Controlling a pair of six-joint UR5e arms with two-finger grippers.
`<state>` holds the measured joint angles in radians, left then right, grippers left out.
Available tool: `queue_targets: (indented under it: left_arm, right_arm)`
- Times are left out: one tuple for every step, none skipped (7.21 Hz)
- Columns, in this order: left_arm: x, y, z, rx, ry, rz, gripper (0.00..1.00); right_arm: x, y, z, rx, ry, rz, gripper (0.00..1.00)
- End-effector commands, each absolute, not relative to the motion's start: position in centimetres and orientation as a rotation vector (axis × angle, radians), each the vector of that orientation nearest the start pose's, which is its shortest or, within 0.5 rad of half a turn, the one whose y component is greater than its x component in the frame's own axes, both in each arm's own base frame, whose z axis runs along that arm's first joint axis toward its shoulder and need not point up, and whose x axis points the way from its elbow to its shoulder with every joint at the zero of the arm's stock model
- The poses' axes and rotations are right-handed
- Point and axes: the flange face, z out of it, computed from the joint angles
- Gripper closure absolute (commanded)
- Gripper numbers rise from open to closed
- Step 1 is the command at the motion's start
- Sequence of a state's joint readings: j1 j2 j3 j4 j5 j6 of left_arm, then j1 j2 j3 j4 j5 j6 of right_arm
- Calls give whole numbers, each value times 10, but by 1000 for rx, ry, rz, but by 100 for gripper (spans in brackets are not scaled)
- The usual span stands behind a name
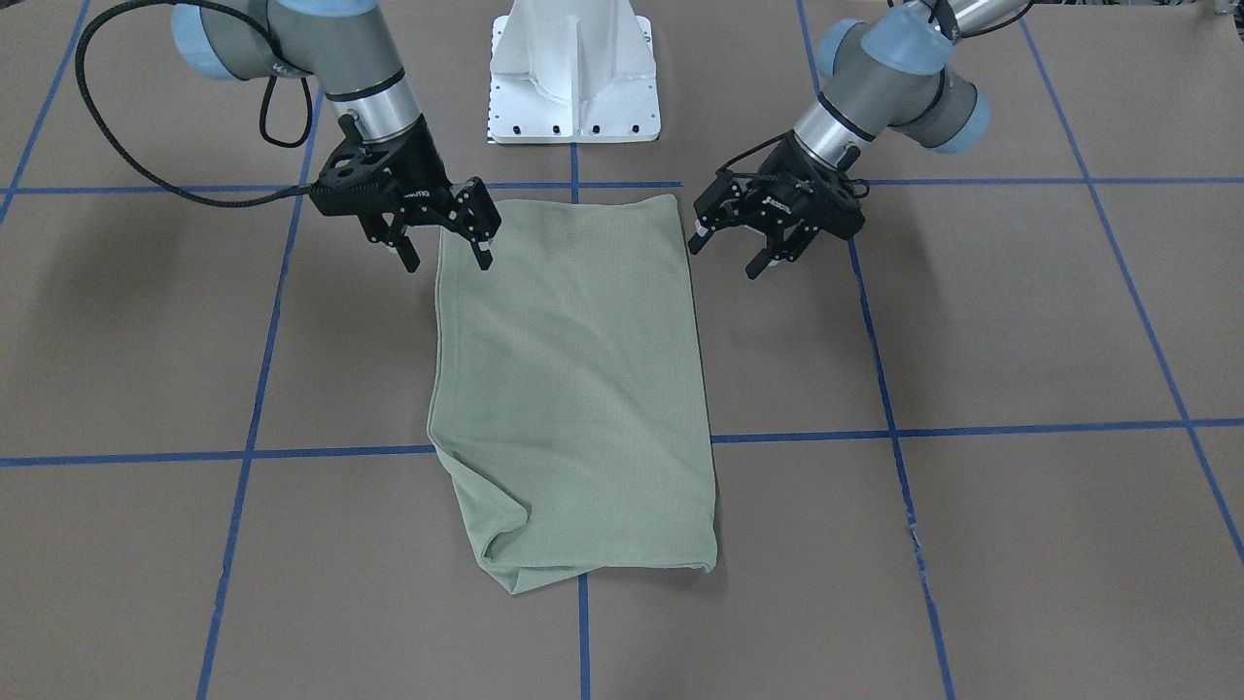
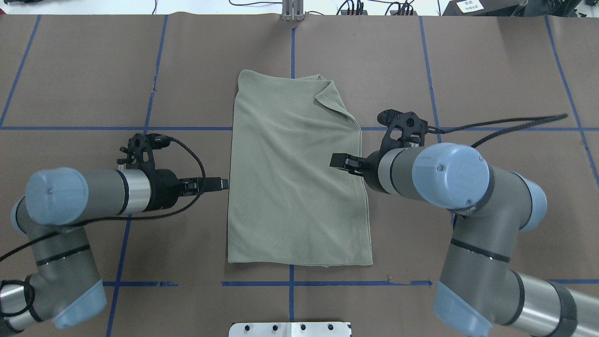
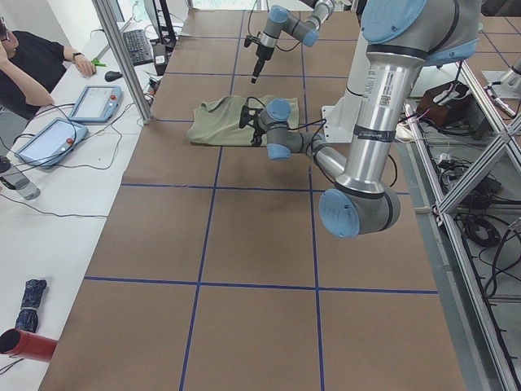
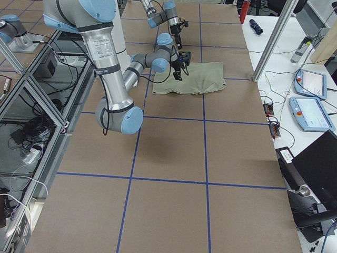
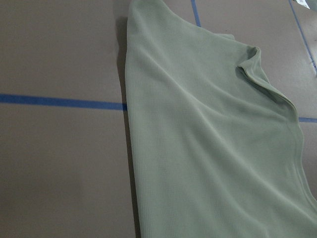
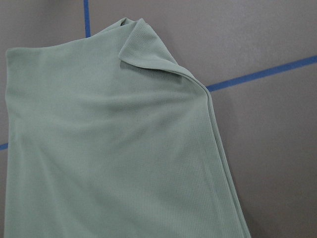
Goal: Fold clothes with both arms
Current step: 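Lower both grippers toward the shirt edge nearest the robot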
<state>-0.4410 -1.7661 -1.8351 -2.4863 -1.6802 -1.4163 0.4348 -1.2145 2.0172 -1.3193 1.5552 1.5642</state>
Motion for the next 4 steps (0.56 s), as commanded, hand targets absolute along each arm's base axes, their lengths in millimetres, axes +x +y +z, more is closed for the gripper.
queue_targets:
  left_arm:
    - [477, -277, 344, 177, 1341, -306, 8]
    - [497, -250, 351, 120, 1336, -379, 18]
    - [501, -245, 351, 120, 1330, -387, 19]
    - [502, -245, 350, 107, 1334, -401, 19]
  right_arm:
    - [-454, -318, 230, 201, -1091, 464, 0]
    - [-451, -311, 238, 206, -1150, 485, 0]
    - [-447, -305, 254, 222, -1175, 485, 0]
    - [-447, -304, 254, 224, -1177, 486, 0]
